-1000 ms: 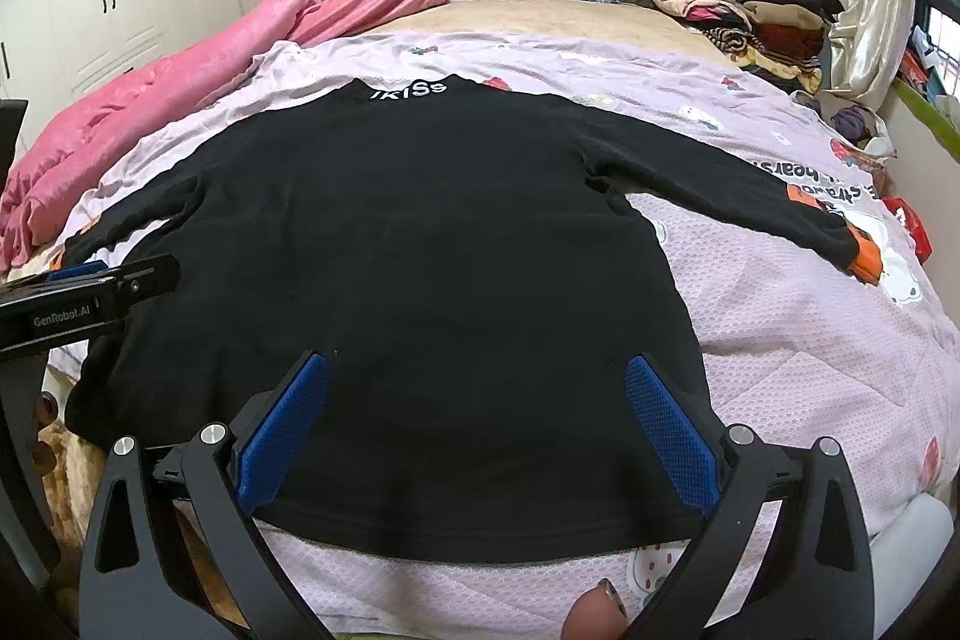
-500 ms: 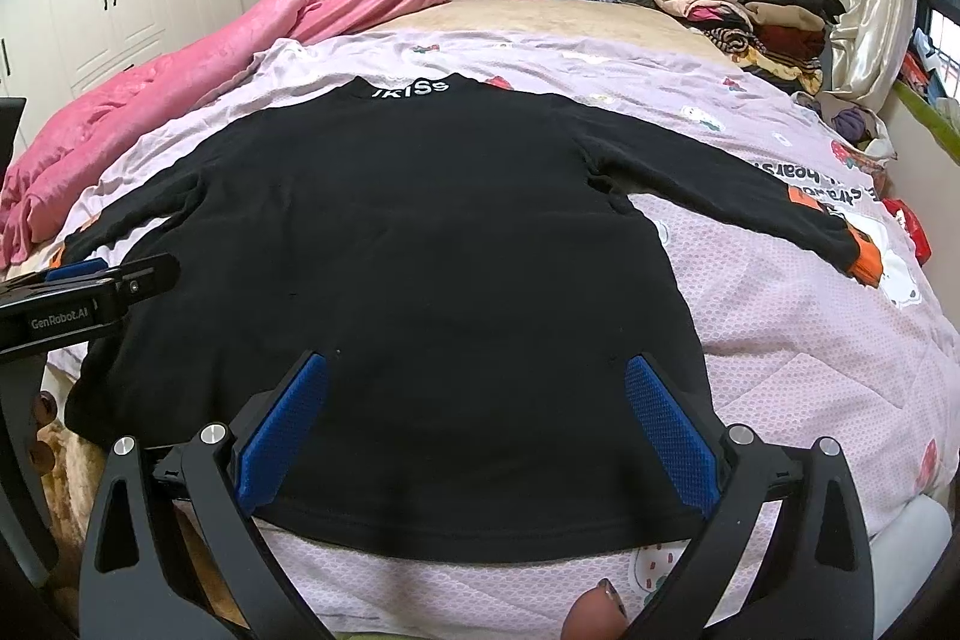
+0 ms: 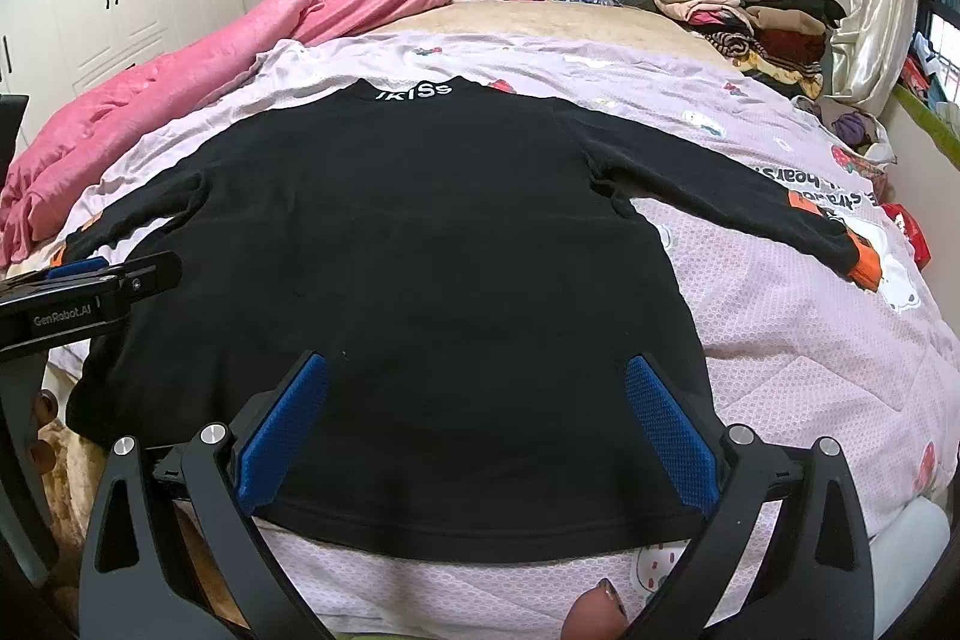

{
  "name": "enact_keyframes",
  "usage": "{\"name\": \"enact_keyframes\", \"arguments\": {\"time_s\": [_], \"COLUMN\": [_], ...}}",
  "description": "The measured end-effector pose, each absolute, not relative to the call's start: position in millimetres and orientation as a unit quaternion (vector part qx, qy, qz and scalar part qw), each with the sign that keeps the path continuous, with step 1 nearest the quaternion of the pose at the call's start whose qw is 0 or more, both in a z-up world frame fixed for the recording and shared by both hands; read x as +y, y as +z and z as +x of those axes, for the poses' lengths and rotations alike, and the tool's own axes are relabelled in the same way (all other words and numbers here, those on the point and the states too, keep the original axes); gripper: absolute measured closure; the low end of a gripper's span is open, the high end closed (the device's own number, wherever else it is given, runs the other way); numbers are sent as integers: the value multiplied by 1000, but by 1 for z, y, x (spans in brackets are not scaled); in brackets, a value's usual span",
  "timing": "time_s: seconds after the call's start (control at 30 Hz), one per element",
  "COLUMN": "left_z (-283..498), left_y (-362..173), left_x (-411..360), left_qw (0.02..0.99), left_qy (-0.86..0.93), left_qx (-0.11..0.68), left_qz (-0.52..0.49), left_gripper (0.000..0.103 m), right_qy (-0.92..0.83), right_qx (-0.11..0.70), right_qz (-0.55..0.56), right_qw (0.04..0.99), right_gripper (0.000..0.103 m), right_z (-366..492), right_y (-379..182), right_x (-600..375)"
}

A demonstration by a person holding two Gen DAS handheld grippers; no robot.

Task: Fold small clothes

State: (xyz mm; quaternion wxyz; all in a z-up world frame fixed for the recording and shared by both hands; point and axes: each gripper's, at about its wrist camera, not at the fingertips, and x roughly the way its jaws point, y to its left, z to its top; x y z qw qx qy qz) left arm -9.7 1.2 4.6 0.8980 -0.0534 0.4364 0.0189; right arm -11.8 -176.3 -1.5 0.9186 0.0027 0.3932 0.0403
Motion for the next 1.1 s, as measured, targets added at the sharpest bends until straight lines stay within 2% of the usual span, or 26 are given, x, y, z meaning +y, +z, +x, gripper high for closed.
{"name": "enact_keyframes", "arguments": {"time_s": [1.1], "left_z": [8], "left_y": [10], "left_x": [10], "left_qw": [901], "left_qy": [27], "left_qx": [430], "left_qz": [-57], "left_gripper": [9], "right_qy": [52], "right_qx": [381], "right_qz": [16], "right_qw": [923], "right_gripper": [4], "right_z": [6], "right_y": [8], "right_x": [-174]}}
